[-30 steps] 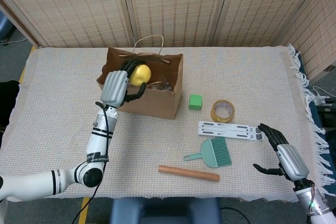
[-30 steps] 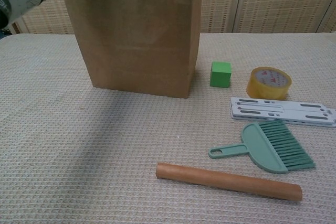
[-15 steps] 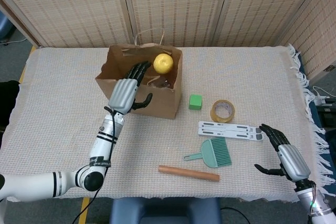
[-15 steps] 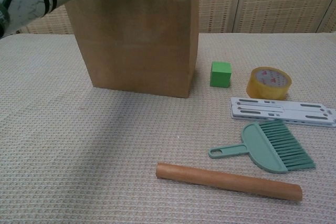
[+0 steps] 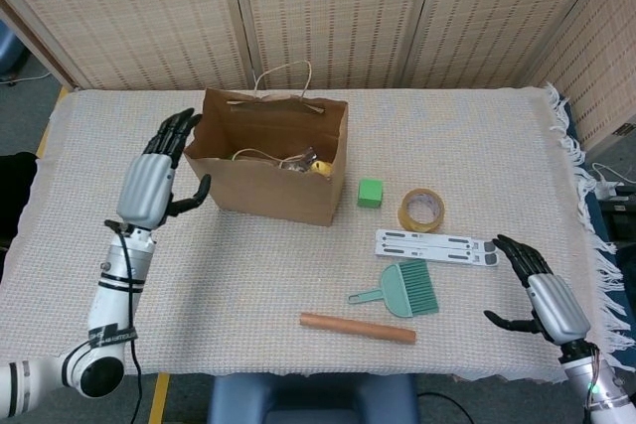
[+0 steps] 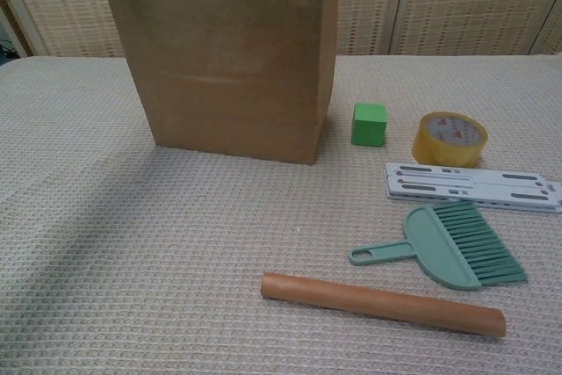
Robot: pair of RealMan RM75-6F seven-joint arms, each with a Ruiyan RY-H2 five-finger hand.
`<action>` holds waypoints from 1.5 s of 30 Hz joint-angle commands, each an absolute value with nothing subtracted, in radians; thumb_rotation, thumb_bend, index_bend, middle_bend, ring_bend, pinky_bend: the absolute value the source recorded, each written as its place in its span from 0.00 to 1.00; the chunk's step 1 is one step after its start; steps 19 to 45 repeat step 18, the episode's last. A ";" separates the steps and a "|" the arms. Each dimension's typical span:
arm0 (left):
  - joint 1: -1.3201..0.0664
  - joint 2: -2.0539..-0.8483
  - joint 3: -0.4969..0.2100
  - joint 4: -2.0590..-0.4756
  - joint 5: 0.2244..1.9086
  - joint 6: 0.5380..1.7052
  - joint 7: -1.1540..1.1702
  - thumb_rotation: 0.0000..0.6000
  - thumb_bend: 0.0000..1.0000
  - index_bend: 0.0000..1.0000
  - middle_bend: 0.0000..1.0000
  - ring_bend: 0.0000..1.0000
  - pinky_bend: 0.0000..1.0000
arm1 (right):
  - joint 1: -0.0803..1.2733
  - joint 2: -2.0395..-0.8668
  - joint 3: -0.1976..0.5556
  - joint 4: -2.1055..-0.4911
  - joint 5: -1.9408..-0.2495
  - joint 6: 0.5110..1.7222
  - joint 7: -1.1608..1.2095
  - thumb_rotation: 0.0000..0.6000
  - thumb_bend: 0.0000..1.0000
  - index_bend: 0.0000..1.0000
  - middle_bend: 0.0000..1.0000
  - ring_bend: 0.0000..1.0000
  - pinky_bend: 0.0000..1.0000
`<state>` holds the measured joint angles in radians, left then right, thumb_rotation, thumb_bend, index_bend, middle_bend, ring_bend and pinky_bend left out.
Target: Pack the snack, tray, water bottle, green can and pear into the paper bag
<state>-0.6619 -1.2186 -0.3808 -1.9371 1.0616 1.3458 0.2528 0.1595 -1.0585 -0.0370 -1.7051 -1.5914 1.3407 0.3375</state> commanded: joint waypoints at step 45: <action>-0.140 -1.172 0.065 -1.565 1.539 1.694 0.291 1.00 0.38 0.00 0.00 0.00 0.04 | 0.147 -1.097 -0.031 -1.680 -1.581 1.354 0.064 1.00 0.07 0.00 0.00 0.00 0.00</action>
